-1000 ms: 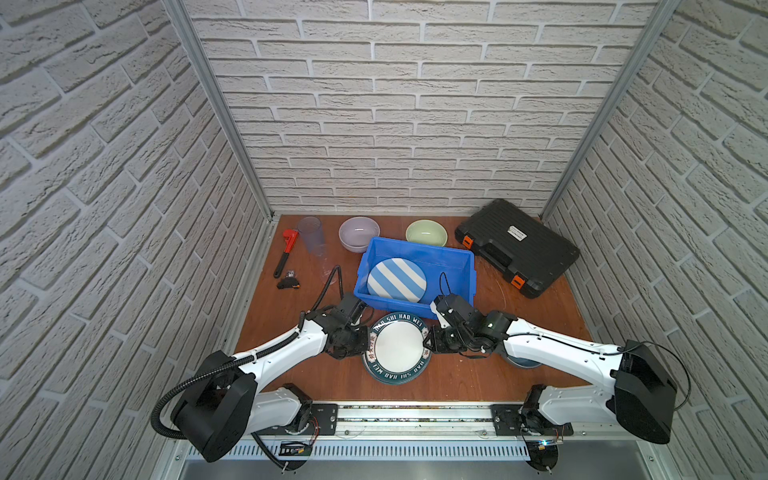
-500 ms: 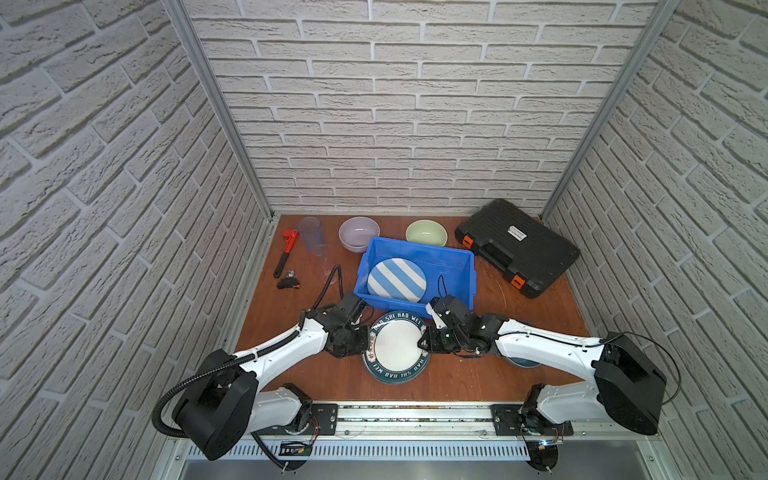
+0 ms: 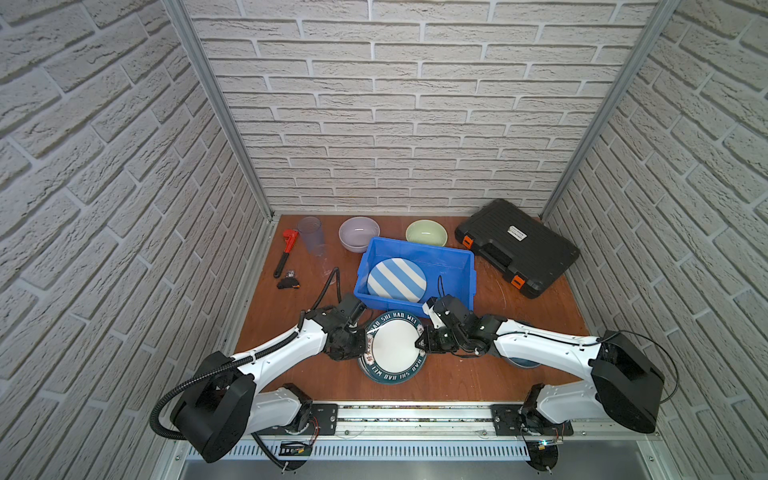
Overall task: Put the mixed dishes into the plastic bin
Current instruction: 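Lift the green-rimmed plate with both grippers and carry it toward the bin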
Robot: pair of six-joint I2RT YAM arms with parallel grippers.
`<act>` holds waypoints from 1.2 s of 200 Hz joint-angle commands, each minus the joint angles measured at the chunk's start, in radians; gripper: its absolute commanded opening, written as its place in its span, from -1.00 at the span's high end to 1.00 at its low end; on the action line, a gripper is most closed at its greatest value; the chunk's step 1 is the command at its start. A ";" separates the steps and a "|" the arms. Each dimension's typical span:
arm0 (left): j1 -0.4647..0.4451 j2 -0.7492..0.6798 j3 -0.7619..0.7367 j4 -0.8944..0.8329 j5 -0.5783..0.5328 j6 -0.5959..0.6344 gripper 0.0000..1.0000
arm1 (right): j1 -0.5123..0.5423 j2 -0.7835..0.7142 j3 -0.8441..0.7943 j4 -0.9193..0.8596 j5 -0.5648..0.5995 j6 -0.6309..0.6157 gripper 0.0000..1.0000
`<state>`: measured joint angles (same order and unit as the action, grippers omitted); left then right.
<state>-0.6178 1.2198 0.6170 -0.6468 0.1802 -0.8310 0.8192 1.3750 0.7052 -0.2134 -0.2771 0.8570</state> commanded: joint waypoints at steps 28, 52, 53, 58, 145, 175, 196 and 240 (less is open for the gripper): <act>0.001 -0.018 0.063 -0.140 -0.074 0.001 0.50 | 0.006 -0.034 0.007 -0.010 -0.006 -0.029 0.80; 0.001 -0.034 0.092 -0.158 -0.081 0.001 0.42 | 0.006 -0.053 0.018 -0.031 -0.004 -0.044 0.82; 0.001 -0.035 0.093 -0.158 -0.081 0.001 0.42 | 0.006 -0.054 0.018 -0.032 -0.004 -0.046 0.81; 0.000 -0.039 0.098 -0.161 -0.083 0.001 0.40 | 0.006 -0.058 0.022 -0.038 -0.003 -0.051 0.82; 0.075 -0.057 0.234 -0.239 -0.130 0.061 0.04 | -0.001 -0.150 0.097 -0.119 -0.006 -0.131 0.86; 0.151 -0.045 0.325 -0.267 -0.125 0.133 -0.05 | -0.023 -0.177 0.136 -0.116 -0.047 -0.133 0.87; 0.209 -0.023 0.380 -0.267 -0.123 0.194 -0.14 | -0.042 -0.183 0.177 -0.131 -0.075 -0.139 0.87; 0.296 0.067 0.485 -0.193 -0.108 0.294 -0.20 | -0.110 -0.169 0.278 -0.195 -0.069 -0.165 0.88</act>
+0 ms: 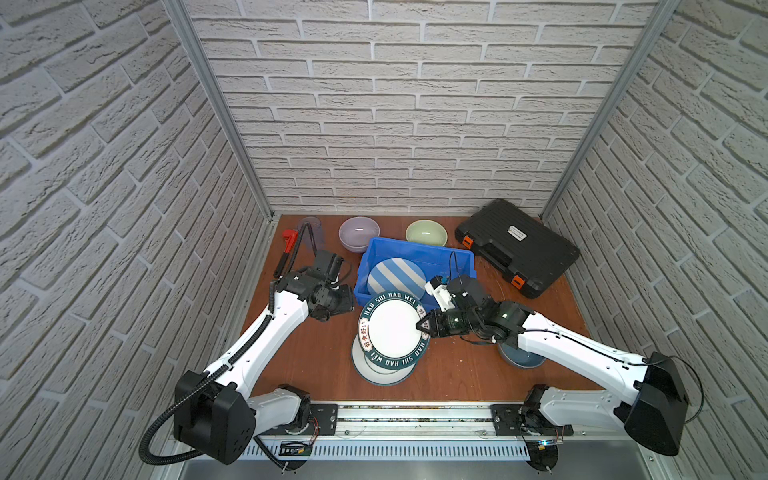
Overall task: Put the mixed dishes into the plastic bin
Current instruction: 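Lift the green-rimmed plate with both grippers and carry it toward the bin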
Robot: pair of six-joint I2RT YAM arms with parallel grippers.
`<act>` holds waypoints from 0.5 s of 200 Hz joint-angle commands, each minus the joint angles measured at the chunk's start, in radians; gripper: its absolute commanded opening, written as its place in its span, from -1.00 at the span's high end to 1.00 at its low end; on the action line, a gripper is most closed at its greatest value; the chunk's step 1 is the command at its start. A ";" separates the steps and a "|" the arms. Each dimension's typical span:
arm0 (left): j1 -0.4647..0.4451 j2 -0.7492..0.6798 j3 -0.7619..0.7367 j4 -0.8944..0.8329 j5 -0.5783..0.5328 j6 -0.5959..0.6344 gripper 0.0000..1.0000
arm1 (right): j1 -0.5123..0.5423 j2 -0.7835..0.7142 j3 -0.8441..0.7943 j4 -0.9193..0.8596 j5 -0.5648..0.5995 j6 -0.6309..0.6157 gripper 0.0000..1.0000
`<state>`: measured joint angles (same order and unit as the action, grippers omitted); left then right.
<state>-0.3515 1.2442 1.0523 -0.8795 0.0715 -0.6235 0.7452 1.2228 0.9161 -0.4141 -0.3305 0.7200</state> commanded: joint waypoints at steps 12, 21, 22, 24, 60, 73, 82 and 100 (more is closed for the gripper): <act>0.037 0.070 0.079 0.061 0.001 0.110 -0.20 | -0.056 -0.012 0.091 -0.004 -0.006 -0.032 0.88; 0.041 0.098 0.099 0.073 0.002 0.130 -0.20 | -0.075 -0.007 0.111 -0.013 -0.002 -0.032 0.88; 0.042 0.099 0.102 0.074 0.002 0.133 -0.20 | -0.076 -0.007 0.112 -0.014 -0.002 -0.032 0.88; 0.043 0.106 0.106 0.077 0.003 0.138 -0.20 | -0.080 -0.005 0.118 -0.016 -0.001 -0.031 0.88; 0.049 0.206 0.161 0.115 0.021 0.181 -0.17 | -0.150 0.034 0.204 -0.056 0.061 -0.056 0.88; 0.049 0.225 0.162 0.140 0.034 0.183 -0.17 | -0.165 0.051 0.234 -0.082 0.141 -0.064 0.88; 0.049 0.237 0.165 0.154 0.041 0.184 -0.17 | -0.170 0.061 0.249 -0.088 0.179 -0.075 0.88; 0.049 0.251 0.170 0.176 0.050 0.196 -0.18 | -0.185 0.076 0.265 -0.083 0.224 -0.084 0.88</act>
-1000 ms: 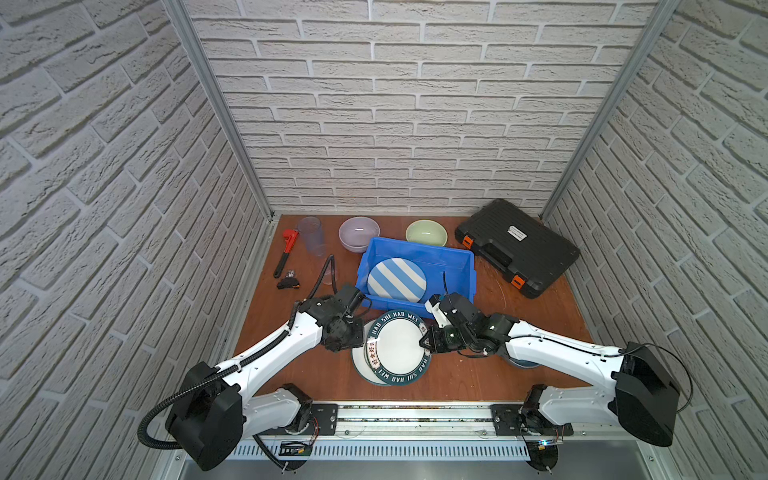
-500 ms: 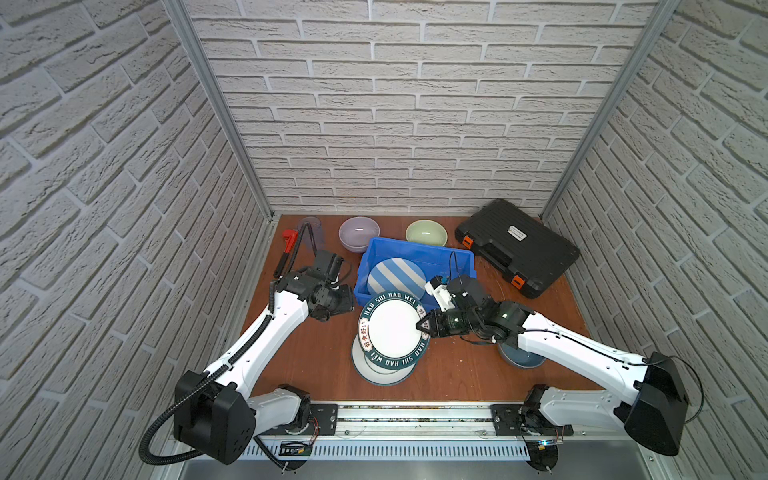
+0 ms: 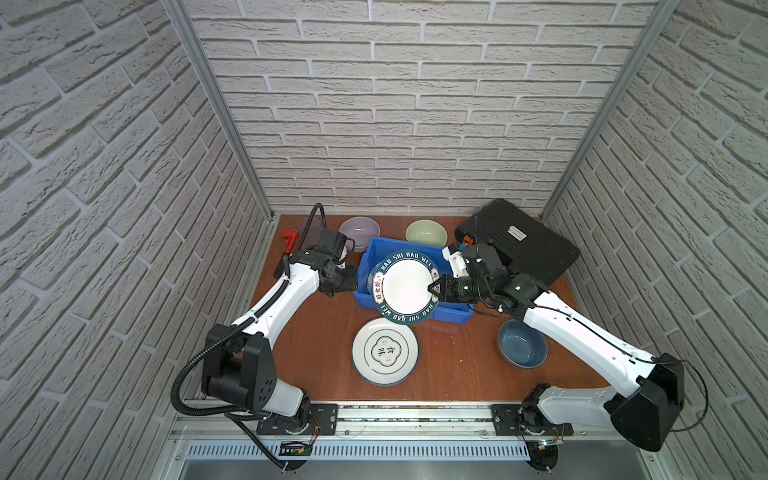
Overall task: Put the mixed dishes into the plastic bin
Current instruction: 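Lift the green-rimmed plate with both grippers and carry it toward the bin, then lower the green-rimmed plate into the bin onto the striped plates with both grippers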
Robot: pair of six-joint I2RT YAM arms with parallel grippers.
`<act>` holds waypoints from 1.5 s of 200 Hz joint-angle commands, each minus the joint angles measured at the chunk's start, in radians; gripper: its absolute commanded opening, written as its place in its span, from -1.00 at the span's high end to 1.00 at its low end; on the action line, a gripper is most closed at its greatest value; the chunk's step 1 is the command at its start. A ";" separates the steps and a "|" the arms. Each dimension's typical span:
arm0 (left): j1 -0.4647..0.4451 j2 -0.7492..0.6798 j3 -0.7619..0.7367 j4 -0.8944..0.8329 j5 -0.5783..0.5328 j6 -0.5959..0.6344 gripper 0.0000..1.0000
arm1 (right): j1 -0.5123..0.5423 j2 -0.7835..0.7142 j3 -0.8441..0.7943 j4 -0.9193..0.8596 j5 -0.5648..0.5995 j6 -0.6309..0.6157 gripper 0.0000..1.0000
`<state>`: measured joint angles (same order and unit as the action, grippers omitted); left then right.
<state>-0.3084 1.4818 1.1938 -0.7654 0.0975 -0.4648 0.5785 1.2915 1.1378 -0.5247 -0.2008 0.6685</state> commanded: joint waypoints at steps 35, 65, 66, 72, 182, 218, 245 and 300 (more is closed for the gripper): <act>0.006 0.034 0.024 0.113 0.045 0.066 -0.31 | -0.060 0.037 0.052 0.066 0.095 -0.034 0.88; 0.006 0.085 0.043 0.115 0.054 0.086 -0.24 | -0.093 0.075 0.054 0.098 0.082 -0.043 0.88; 0.006 0.086 0.044 0.115 0.054 0.087 -0.23 | -0.093 0.077 0.054 0.100 0.081 -0.043 0.88; 0.006 0.095 0.047 0.116 0.055 0.092 -0.20 | -0.099 0.086 0.054 0.109 0.079 -0.043 0.88; 0.005 0.185 0.079 0.116 0.069 0.104 0.19 | -0.143 0.343 0.103 0.292 -0.065 -0.003 0.88; 0.003 0.184 0.070 0.118 0.070 0.100 0.22 | -0.141 0.414 0.106 0.345 -0.121 0.013 0.88; 0.002 0.183 0.065 0.122 0.070 0.098 0.22 | -0.142 0.452 0.109 0.350 -0.130 0.012 0.87; -0.011 0.200 0.075 0.117 0.073 0.095 0.24 | -0.141 0.520 0.119 0.373 -0.161 0.013 0.79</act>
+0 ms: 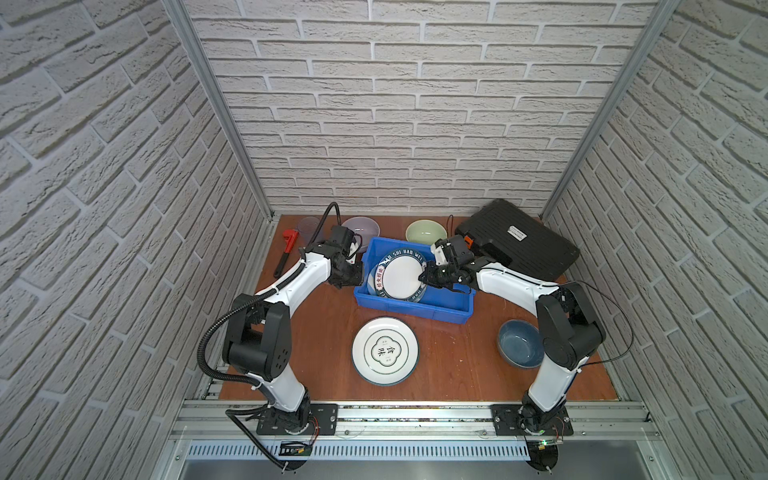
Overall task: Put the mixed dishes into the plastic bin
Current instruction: 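Lower the green-rimmed plate into the bin onto the striped plates with both grippers, then open both grippers and move them out of the bin toward the white plate stack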
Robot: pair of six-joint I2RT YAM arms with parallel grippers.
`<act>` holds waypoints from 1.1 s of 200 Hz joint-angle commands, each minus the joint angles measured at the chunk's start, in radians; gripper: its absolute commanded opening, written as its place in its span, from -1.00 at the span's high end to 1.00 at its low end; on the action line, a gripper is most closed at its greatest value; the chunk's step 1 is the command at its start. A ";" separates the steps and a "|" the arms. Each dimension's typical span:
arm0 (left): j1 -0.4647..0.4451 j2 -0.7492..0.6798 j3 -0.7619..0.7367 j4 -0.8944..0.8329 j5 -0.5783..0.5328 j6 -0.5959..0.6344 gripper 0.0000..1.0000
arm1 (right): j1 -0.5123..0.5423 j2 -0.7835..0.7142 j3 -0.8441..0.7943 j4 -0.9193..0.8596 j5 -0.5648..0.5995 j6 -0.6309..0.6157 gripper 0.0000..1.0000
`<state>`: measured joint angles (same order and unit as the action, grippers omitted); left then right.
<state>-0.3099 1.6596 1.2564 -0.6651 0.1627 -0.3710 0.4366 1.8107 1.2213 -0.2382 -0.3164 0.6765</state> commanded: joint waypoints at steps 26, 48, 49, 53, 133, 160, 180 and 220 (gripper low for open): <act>-0.015 0.027 0.016 0.013 0.006 0.001 0.24 | 0.000 0.022 0.034 0.094 -0.051 0.006 0.67; -0.019 0.029 0.018 0.012 0.005 0.001 0.24 | 0.001 0.037 0.034 0.097 -0.049 0.005 0.58; -0.020 0.029 0.018 0.012 0.005 0.000 0.24 | 0.001 0.037 0.034 0.097 -0.049 0.005 0.57; -0.021 0.029 0.018 0.010 0.005 0.001 0.24 | 0.001 0.039 0.034 0.097 -0.046 0.004 0.56; -0.025 0.019 0.021 -0.011 -0.011 0.007 0.24 | 0.001 0.082 0.068 0.033 -0.007 -0.040 0.31; -0.025 0.020 0.024 -0.014 -0.012 0.007 0.24 | 0.001 0.081 0.088 -0.018 0.026 -0.074 0.25; -0.024 0.020 0.027 -0.016 -0.012 0.008 0.24 | 0.001 0.080 0.098 -0.053 0.048 -0.094 0.23; -0.025 0.015 0.032 -0.027 -0.020 0.009 0.24 | 0.000 0.075 0.108 -0.099 0.090 -0.127 0.19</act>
<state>-0.3313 1.6775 1.2579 -0.6785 0.1570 -0.3702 0.4362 1.9026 1.3037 -0.3080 -0.2615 0.5900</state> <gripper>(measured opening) 0.379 0.402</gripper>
